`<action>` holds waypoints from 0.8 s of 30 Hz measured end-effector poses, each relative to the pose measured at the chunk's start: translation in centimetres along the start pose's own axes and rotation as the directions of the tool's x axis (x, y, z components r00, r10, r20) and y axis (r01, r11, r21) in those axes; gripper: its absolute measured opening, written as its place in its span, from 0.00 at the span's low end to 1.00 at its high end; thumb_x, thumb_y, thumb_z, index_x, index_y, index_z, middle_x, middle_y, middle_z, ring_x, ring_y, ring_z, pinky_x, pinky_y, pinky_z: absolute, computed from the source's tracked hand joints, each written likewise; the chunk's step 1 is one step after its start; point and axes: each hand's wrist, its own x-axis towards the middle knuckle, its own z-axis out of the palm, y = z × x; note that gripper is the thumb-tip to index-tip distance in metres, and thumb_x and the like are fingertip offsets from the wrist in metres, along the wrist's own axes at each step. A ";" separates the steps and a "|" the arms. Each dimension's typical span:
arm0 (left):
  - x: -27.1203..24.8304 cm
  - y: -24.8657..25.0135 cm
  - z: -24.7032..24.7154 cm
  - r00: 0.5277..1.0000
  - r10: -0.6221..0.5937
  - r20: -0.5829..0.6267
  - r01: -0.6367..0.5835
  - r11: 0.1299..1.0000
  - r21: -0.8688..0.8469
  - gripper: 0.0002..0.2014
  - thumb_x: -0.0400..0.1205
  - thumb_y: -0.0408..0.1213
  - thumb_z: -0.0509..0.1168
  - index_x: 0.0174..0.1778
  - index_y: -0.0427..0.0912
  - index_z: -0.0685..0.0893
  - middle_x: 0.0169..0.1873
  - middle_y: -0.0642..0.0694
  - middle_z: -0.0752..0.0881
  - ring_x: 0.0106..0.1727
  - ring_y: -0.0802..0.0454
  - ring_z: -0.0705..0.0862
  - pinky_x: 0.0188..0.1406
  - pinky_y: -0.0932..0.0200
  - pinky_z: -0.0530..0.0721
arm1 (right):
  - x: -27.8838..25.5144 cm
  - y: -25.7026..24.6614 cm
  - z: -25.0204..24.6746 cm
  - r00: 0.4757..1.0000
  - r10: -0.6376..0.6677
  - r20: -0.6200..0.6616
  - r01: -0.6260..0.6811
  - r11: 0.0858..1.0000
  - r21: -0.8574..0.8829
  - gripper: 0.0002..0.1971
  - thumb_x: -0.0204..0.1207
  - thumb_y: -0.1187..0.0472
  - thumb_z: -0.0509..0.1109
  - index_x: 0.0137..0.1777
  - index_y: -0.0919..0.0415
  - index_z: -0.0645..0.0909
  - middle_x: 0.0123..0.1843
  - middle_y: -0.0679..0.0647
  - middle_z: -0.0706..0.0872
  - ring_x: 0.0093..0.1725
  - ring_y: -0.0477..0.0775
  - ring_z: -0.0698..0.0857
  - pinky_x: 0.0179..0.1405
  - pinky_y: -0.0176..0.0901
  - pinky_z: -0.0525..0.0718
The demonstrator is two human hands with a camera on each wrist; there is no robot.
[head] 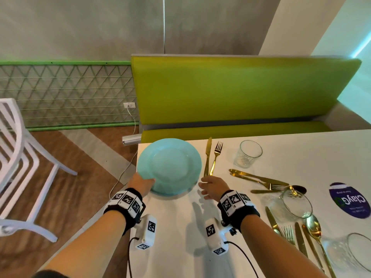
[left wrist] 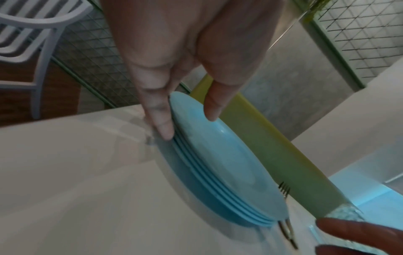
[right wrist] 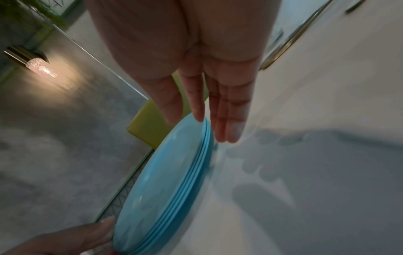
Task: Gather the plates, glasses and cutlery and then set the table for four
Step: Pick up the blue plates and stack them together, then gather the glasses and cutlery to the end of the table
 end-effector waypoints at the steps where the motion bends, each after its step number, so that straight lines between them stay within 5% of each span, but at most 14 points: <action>1: 0.0 -0.1 -0.1 1.000 -0.001 -0.016 0.001 1.000 0.003 0.16 0.77 0.29 0.64 0.62 0.35 0.80 0.58 0.38 0.84 0.62 0.37 0.81 0.60 0.50 0.79 | -0.5 0.3 -0.5 0.999 -0.018 -0.028 0.019 1.000 0.014 0.17 0.83 0.71 0.58 0.70 0.73 0.71 0.36 0.55 0.79 0.23 0.47 0.79 0.20 0.32 0.77; 7: -2.6 1.3 0.0 0.993 0.081 -0.080 -0.082 0.997 -0.003 0.25 0.79 0.38 0.66 0.71 0.35 0.72 0.69 0.36 0.77 0.70 0.39 0.76 0.71 0.49 0.73 | -4.8 2.6 -3.5 0.988 -0.116 -0.101 0.102 0.986 -0.130 0.08 0.79 0.67 0.65 0.56 0.61 0.80 0.37 0.52 0.82 0.31 0.49 0.81 0.30 0.36 0.79; 10: -6.5 1.9 0.0 0.975 0.220 -0.035 -0.222 0.972 -0.082 0.11 0.80 0.34 0.64 0.58 0.40 0.80 0.58 0.39 0.83 0.61 0.39 0.81 0.64 0.42 0.80 | -7.2 4.0 -5.2 0.977 -0.155 -0.148 0.133 0.979 -0.152 0.06 0.80 0.67 0.64 0.54 0.59 0.79 0.39 0.51 0.84 0.32 0.49 0.82 0.31 0.37 0.80; 12: -9.7 1.4 0.3 0.950 0.305 0.075 -0.297 0.950 -0.099 0.07 0.79 0.29 0.64 0.48 0.46 0.80 0.47 0.44 0.84 0.50 0.42 0.83 0.49 0.49 0.85 | -8.8 5.1 -6.0 0.965 -0.182 -0.187 0.157 0.978 -0.139 0.07 0.80 0.68 0.64 0.55 0.59 0.79 0.39 0.51 0.84 0.32 0.50 0.82 0.32 0.38 0.80; 15: -14.4 -0.9 0.5 0.829 0.349 0.437 -0.437 0.892 0.116 0.14 0.77 0.26 0.65 0.51 0.50 0.78 0.43 0.55 0.83 0.40 0.57 0.81 0.40 0.69 0.79 | -11.1 6.9 -6.8 0.956 -0.199 -0.214 0.177 0.977 -0.120 0.08 0.80 0.68 0.63 0.55 0.59 0.79 0.40 0.51 0.85 0.32 0.50 0.82 0.33 0.38 0.80; 18: -18.0 -5.0 0.9 0.660 0.186 0.728 -0.567 0.758 0.321 0.24 0.75 0.31 0.69 0.66 0.48 0.74 0.52 0.56 0.80 0.46 0.60 0.78 0.42 0.77 0.75 | -13.1 8.7 -7.2 0.950 -0.206 -0.234 0.189 0.978 -0.092 0.07 0.81 0.69 0.63 0.56 0.60 0.79 0.39 0.52 0.84 0.31 0.50 0.81 0.32 0.37 0.79; 21: -20.1 -7.6 1.7 0.567 0.095 0.818 -0.659 0.649 0.381 0.40 0.70 0.36 0.76 0.76 0.48 0.64 0.64 0.52 0.76 0.58 0.60 0.72 0.51 0.71 0.71 | -14.5 10.4 -7.2 0.942 -0.206 -0.266 0.197 0.979 -0.060 0.08 0.80 0.69 0.63 0.56 0.62 0.79 0.38 0.53 0.84 0.31 0.51 0.81 0.31 0.38 0.78; 24: -21.7 -8.6 2.4 0.530 0.211 0.822 -0.714 0.634 0.298 0.51 0.63 0.37 0.81 0.79 0.46 0.58 0.67 0.59 0.68 0.65 0.64 0.65 0.63 0.74 0.61 | -15.6 12.0 -7.1 0.939 -0.199 -0.282 0.193 0.980 -0.048 0.07 0.80 0.69 0.64 0.55 0.62 0.79 0.38 0.53 0.84 0.31 0.51 0.81 0.32 0.39 0.79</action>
